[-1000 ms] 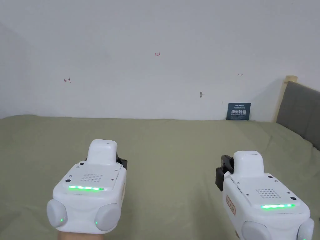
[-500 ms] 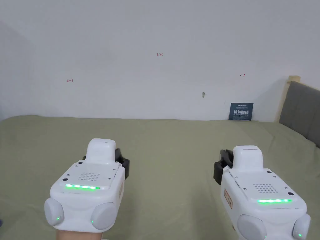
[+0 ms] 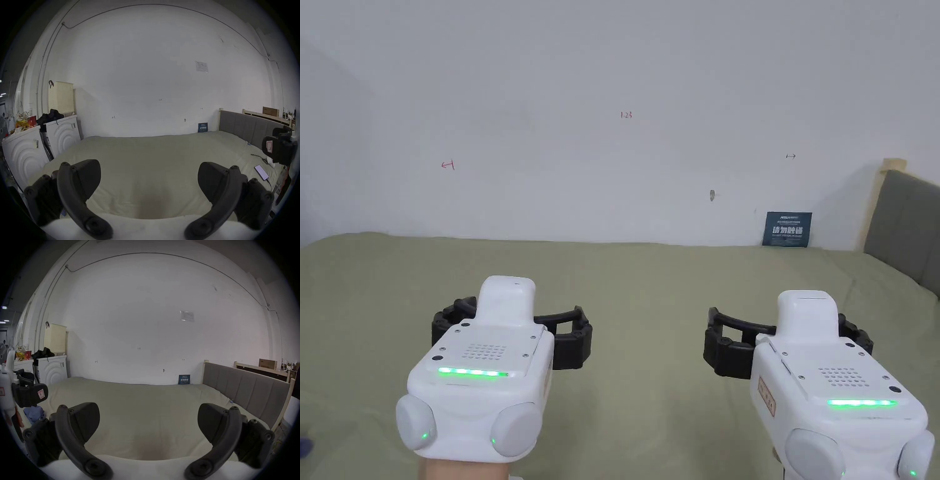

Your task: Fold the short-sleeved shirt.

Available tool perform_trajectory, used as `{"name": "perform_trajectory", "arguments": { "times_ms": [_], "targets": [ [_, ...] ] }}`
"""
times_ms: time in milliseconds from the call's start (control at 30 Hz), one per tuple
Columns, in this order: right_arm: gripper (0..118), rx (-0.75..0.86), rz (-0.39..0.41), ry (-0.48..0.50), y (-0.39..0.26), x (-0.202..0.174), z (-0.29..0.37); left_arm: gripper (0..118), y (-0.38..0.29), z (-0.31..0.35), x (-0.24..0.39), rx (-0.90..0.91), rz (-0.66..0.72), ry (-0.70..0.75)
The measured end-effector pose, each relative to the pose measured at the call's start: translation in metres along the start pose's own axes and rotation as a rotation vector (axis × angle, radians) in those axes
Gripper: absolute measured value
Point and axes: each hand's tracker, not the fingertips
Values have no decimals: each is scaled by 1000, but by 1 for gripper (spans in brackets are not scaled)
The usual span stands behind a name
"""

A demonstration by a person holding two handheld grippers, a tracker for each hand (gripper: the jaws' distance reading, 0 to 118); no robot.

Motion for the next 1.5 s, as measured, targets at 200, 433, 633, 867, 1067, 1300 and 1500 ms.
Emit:
{"name": "perform_trajectory", "arguments": {
  "times_ms": [200,433,633,867,1067,1300,1500],
  "targets": [
    [118,-2,21,18,1,-6,-2,118,-1,-2,-3,-5,7,-21],
    [118,2,24,29,4,-9,0,118,12,-4,-11,-71,85,-171],
    [118,1,6,28,8,-4,1,118,25,4,-2,-66,108,-63],
    [118,8,16,36,12,-6,4,118,36,4,10,-102,25,-25],
    [118,3,24,38,13,-6,5,118,35,9,3,-95,59,-67],
    [118,11,1,33,12,-5,5,118,35,16,4,-84,38,-91],
    [118,3,0,34,12,-5,4,118,34,12,7,-111,15,-74]
  ]
}}
